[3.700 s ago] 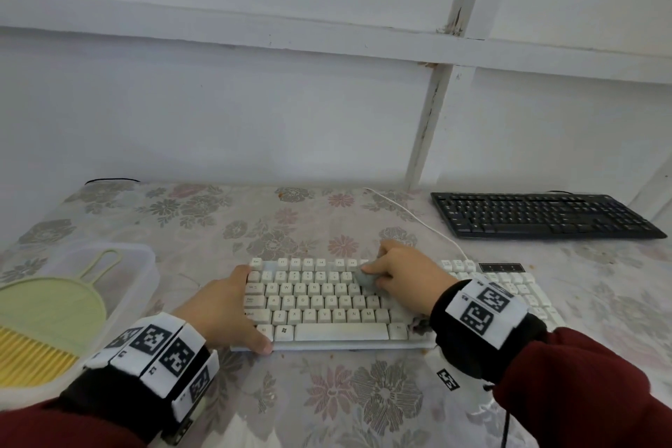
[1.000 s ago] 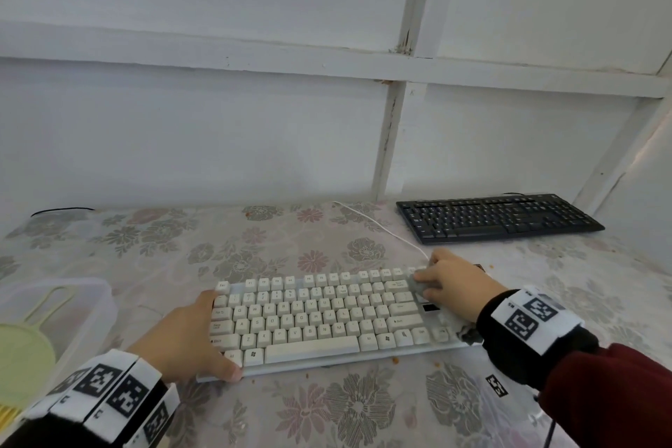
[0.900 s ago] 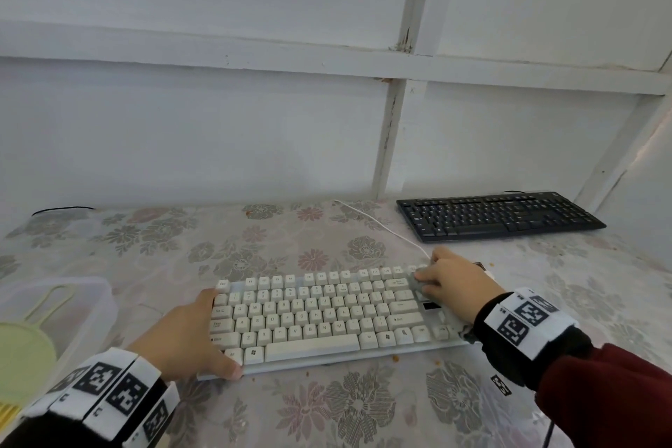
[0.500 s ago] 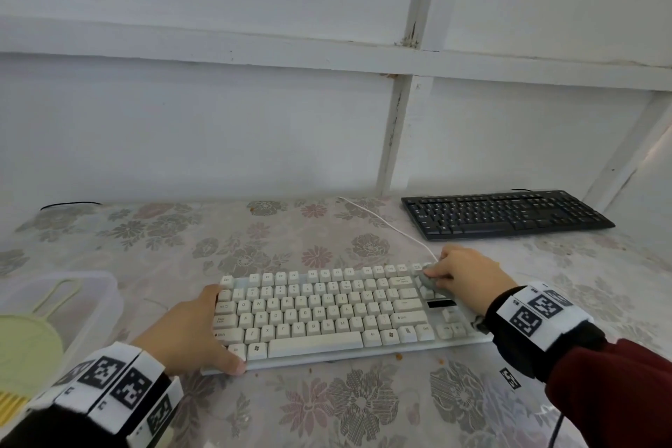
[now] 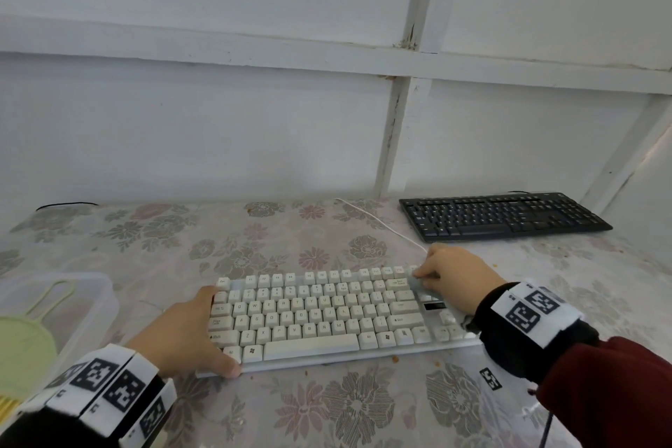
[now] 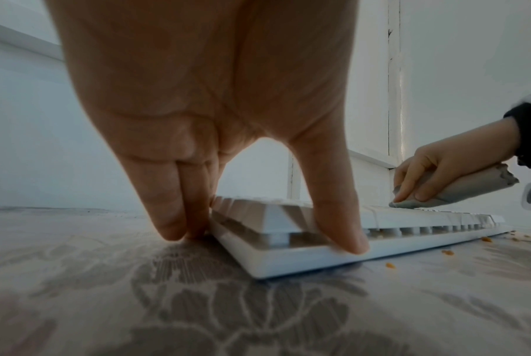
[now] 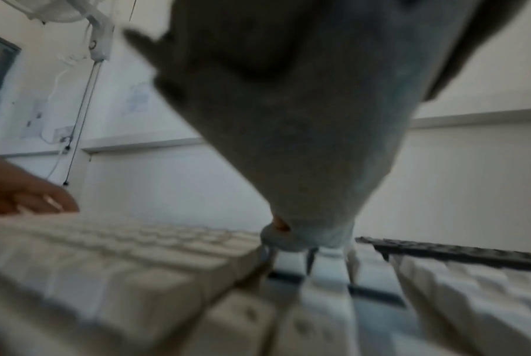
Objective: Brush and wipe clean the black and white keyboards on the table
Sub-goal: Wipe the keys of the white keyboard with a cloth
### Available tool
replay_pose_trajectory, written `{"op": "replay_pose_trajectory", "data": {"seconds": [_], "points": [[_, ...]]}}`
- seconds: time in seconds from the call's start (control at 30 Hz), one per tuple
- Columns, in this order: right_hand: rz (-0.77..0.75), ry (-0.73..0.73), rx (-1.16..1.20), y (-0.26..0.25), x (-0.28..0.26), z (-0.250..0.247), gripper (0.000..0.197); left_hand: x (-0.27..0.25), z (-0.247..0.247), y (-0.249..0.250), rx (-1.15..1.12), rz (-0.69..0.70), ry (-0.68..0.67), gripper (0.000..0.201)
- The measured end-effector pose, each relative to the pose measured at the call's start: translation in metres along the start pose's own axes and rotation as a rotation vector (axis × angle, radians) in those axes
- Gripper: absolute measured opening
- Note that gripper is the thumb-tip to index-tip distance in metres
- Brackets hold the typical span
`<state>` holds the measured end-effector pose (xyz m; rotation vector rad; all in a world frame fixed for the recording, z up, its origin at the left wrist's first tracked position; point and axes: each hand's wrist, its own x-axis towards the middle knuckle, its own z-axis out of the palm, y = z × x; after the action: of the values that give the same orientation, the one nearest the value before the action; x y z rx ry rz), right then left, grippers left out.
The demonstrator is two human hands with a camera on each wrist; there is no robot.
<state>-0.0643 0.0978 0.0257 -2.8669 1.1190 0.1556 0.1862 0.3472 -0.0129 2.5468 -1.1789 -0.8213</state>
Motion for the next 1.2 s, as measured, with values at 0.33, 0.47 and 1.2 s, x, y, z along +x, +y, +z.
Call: {"op": "replay_pose_trajectory", "data": {"seconds": [0.33, 0.47, 1.2], "points": [[0.043, 0.016, 0.021, 0.015, -0.001, 0.01, 0.03, 0.0, 0.0, 0.0, -0.003, 0.001, 0.002, 0.116], [0.078, 0.017, -0.034, 0.03, -0.002, 0.009, 0.024, 0.0, 0.0, -0.001, -0.015, 0.007, 0.004, 0.115], [0.298, 0.082, -0.01, 0.092, -0.008, 0.022, 0.026, 0.002, 0.0, -0.003, -0.011, 0.002, -0.011, 0.118]]}}
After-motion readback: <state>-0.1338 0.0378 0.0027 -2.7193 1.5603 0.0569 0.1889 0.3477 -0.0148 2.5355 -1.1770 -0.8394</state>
